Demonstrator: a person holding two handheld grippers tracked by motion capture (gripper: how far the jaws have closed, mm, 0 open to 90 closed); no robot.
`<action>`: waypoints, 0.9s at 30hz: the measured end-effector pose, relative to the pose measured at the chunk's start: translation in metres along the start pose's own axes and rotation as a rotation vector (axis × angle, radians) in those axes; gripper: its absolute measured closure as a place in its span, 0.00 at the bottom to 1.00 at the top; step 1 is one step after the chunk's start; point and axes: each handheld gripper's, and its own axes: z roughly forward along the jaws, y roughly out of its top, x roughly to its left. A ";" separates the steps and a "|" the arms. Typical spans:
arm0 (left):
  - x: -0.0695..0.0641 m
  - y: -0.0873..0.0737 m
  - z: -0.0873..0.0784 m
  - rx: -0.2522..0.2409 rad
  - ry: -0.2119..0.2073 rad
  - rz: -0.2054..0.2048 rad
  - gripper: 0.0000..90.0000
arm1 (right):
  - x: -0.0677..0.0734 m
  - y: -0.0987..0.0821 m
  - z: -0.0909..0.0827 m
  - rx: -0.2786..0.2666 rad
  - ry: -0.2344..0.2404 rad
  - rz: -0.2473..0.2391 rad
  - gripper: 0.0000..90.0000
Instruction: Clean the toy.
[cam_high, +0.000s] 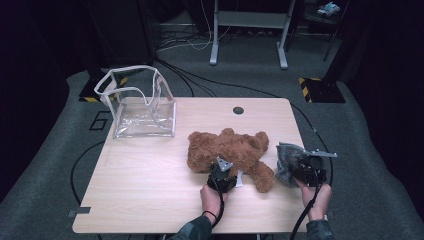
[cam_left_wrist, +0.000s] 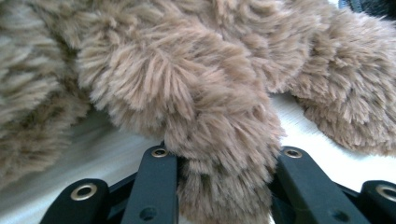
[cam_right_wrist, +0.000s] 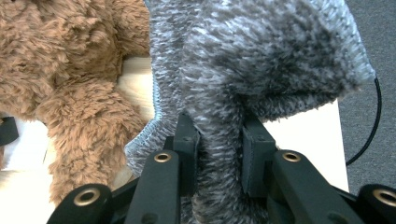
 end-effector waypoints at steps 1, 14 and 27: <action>0.001 0.001 -0.001 0.000 -0.002 0.014 0.80 | 0.000 0.000 0.000 -0.002 0.000 -0.002 0.80; 0.009 0.019 -0.011 -0.047 -0.055 0.094 0.83 | 0.000 -0.001 0.000 0.004 -0.001 0.012 0.80; 0.018 0.039 -0.021 -0.077 -0.108 0.143 0.84 | -0.001 0.000 0.000 0.004 -0.001 0.018 0.80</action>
